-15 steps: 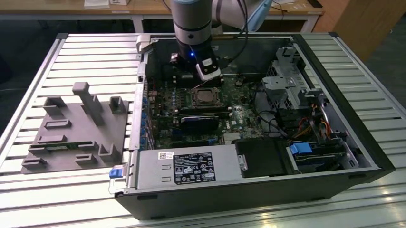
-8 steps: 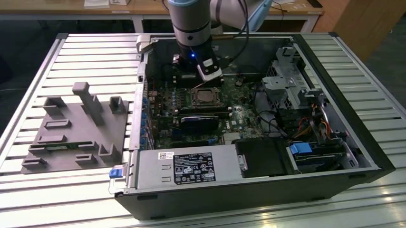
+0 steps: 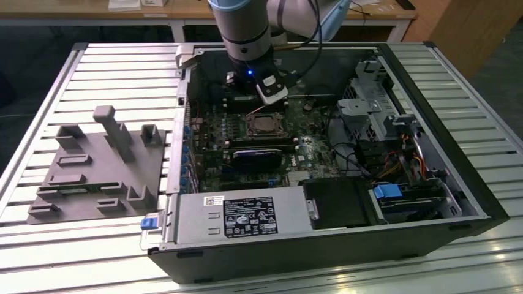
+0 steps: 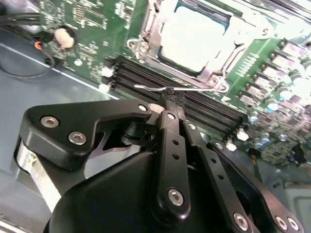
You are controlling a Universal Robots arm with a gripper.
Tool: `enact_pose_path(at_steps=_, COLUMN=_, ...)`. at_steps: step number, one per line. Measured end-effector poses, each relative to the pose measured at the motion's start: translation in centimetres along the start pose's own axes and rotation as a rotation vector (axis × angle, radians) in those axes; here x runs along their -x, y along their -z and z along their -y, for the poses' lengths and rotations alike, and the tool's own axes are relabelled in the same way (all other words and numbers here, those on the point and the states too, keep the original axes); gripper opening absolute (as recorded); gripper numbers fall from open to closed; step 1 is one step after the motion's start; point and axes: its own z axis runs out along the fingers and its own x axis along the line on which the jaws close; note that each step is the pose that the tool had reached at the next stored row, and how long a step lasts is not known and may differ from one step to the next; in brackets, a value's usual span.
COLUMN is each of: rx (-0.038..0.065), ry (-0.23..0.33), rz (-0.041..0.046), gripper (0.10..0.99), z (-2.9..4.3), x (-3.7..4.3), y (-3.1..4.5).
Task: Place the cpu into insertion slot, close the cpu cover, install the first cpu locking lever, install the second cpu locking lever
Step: 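Install the first cpu locking lever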
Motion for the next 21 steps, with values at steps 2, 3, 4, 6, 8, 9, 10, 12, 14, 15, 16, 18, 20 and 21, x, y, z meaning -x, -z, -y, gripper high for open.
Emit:
enact_pose_path(at_steps=2, rx=0.003, ry=0.004, rz=0.0127, gripper=0.102, z=0.02, x=0.0, y=-0.08)
enact_pose_path(at_steps=3, rx=0.003, ry=0.004, rz=0.0129, gripper=0.102, z=0.02, x=0.0, y=-0.08)
enact_pose_path(at_steps=4, rx=0.003, ry=0.004, rz=0.0129, gripper=0.102, z=0.02, x=0.0, y=-0.09)
enact_pose_path(at_steps=6, rx=0.002, ry=0.003, rz=0.0134, gripper=0.102, z=0.02, x=-0.01, y=-0.12)
enact_pose_path(at_steps=8, rx=-0.003, ry=-0.001, rz=0.0159, gripper=0.102, z=-0.06, x=-0.04, y=-0.18)
enact_pose_path(at_steps=9, rx=-0.007, ry=-0.004, rz=0.0176, gripper=0.102, z=-0.13, x=-0.06, y=-0.22)
enact_pose_path(at_steps=10, rx=-0.01, ry=-0.008, rz=0.0194, gripper=0.102, z=-0.2, x=-0.08, y=-0.26)
enact_pose_path(at_steps=12, rx=-0.018, ry=-0.014, rz=0.0234, gripper=0.102, z=-0.33, x=-0.11, y=-0.34)
enact_pose_path(at_steps=14, rx=-0.027, ry=-0.02, rz=0.0276, gripper=0.102, z=-0.44, x=-0.13, y=-0.42)
enact_pose_path(at_steps=15, rx=-0.031, ry=-0.024, rz=0.0296, gripper=0.102, z=-0.49, x=-0.14, y=-0.46)
enact_pose_path(at_steps=16, rx=-0.035, ry=-0.027, rz=0.0316, gripper=0.102, z=-0.56, x=-0.15, y=-0.51)
enact_pose_path(at_steps=18, rx=-0.041, ry=-0.033, rz=0.0344, gripper=0.102, z=-0.75, x=-0.18, y=-0.61)
enact_pose_path(at_steps=20, rx=-0.043, ry=-0.038, rz=0.0364, gripper=0.102, z=-1.0, x=-0.23, y=-0.73)
enact_pose_path(at_steps=21, rx=-0.044, ry=-0.04, rz=0.0373, gripper=0.102, z=-1.12, x=-0.24, y=-0.8)
